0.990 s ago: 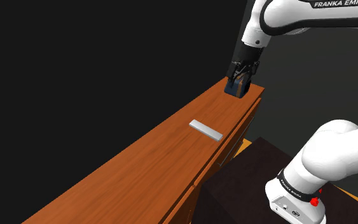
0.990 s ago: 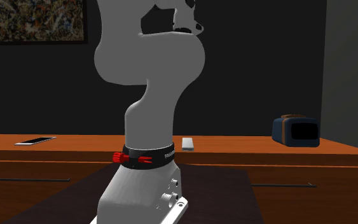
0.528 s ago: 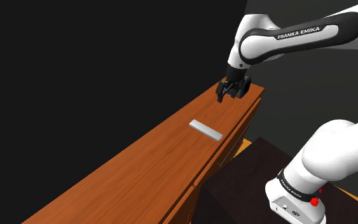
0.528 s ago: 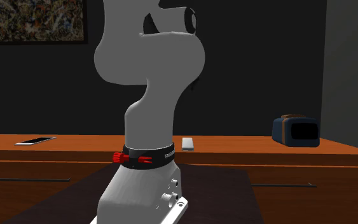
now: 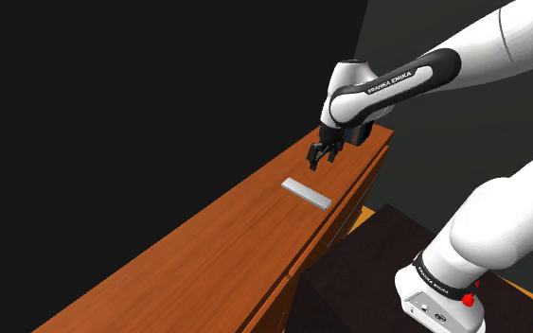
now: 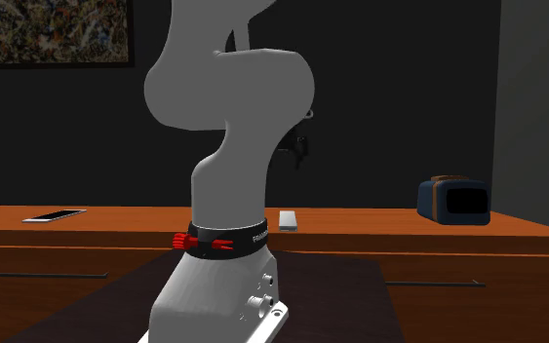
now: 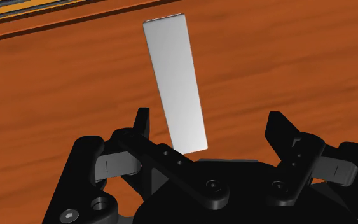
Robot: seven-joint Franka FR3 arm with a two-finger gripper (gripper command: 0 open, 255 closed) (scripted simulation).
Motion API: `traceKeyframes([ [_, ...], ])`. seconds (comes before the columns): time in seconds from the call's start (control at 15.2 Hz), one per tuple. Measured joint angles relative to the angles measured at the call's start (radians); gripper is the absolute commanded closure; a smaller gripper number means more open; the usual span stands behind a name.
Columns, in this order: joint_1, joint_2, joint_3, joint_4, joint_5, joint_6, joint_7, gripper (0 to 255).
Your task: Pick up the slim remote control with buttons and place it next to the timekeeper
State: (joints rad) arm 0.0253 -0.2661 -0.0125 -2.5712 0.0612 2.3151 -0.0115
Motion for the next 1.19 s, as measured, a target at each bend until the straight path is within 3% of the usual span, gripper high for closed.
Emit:
traceKeyframes([
  [0.66, 0.003, 0.402, -0.003, 0.076, -0.012, 0.314, -0.059, 0],
  [1.19, 0.001, 0.542, 0.003, 0.097, -0.002, 0.432, -0.071, 0],
])
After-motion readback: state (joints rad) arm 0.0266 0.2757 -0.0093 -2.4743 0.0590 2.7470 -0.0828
